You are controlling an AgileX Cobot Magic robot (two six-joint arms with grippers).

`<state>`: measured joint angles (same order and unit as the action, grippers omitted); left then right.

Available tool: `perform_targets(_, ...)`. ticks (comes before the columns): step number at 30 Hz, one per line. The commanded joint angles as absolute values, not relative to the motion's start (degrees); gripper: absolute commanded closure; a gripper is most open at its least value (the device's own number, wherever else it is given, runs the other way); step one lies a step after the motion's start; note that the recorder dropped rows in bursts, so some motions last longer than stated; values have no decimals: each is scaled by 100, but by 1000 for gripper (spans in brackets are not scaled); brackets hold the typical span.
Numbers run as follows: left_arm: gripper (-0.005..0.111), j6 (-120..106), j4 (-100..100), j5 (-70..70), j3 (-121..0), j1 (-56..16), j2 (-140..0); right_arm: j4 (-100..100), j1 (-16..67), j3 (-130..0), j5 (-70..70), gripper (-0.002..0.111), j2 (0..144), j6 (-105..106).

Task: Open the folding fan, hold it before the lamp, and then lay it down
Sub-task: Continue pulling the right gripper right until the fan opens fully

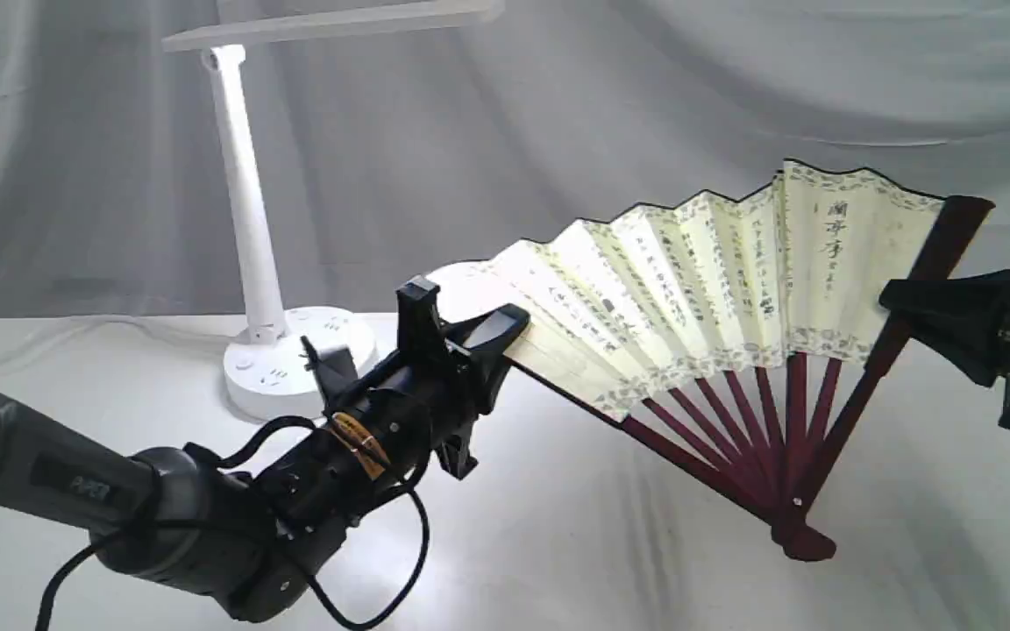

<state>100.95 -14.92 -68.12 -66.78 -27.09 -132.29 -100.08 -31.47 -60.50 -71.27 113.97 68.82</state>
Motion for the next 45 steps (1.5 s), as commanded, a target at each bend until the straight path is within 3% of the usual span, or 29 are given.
perform_targets(1, 107, 10280, -933, -6996, -6663, -2691, -13196, -9606, -3298, -6045, -6996, 108, 11371, 7169)
perform_targets(30, 107, 10403, 869, -6996, -5983, -2861, -13168, -9995, -3445, -5143, -6726, 108, 11371, 7340)
perform_targets(45, 107, 9629, 1651, -6996, -5853, -2861, -12753, -9995, -4044, -4718, -6903, 108, 11371, 7793)
